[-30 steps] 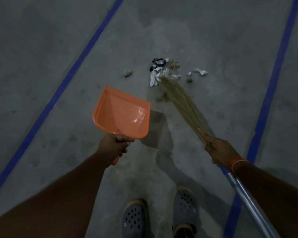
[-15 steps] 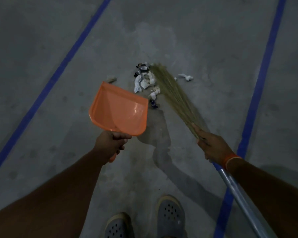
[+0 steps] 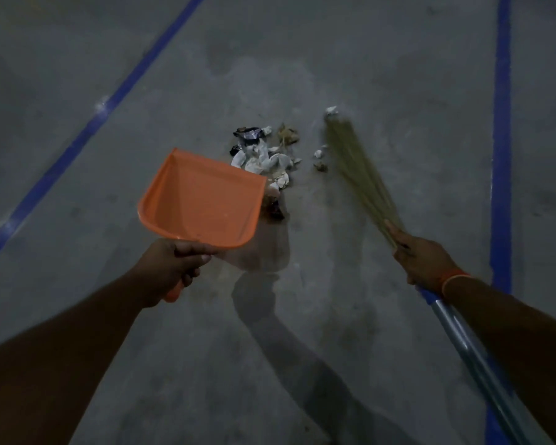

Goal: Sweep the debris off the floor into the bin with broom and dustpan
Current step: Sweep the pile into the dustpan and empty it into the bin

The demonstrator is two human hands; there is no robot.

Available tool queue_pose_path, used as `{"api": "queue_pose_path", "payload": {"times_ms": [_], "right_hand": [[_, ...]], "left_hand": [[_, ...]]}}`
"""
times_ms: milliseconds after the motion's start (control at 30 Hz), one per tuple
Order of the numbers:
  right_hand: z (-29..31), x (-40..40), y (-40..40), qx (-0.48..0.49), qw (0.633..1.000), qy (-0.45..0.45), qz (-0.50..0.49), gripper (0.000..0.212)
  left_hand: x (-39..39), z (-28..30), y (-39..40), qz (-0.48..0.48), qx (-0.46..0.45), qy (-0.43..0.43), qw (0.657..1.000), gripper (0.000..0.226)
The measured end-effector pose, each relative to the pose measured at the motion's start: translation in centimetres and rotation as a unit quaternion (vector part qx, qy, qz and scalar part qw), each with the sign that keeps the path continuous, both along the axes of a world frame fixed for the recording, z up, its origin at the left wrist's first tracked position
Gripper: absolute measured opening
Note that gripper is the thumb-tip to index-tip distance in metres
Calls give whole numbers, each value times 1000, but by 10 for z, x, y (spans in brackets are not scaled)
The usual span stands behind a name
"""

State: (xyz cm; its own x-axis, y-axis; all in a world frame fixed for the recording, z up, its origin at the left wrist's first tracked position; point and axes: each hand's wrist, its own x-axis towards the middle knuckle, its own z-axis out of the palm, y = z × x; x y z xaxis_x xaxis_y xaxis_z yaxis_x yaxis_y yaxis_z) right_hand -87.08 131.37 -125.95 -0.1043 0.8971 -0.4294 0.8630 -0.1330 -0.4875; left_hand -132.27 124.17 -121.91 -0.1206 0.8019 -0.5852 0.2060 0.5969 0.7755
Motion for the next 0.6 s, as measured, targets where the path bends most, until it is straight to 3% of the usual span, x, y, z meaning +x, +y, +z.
{"api": "queue_pose_path", "payload": {"times_ms": [200,433,600], "right_hand": [[-31,-2,-32,28,995,10,93,66],[6,28,-46,62,983,-14,172,63],[31,32,-8,80,989,-32,117,62]], "left_hand": [[-19,-29,2,1,5,-6,1000,29],[-26,-23,-14,-33,-19,-17,999,22],[-25,-15,-24,-9,-11,-41,999,20]]}}
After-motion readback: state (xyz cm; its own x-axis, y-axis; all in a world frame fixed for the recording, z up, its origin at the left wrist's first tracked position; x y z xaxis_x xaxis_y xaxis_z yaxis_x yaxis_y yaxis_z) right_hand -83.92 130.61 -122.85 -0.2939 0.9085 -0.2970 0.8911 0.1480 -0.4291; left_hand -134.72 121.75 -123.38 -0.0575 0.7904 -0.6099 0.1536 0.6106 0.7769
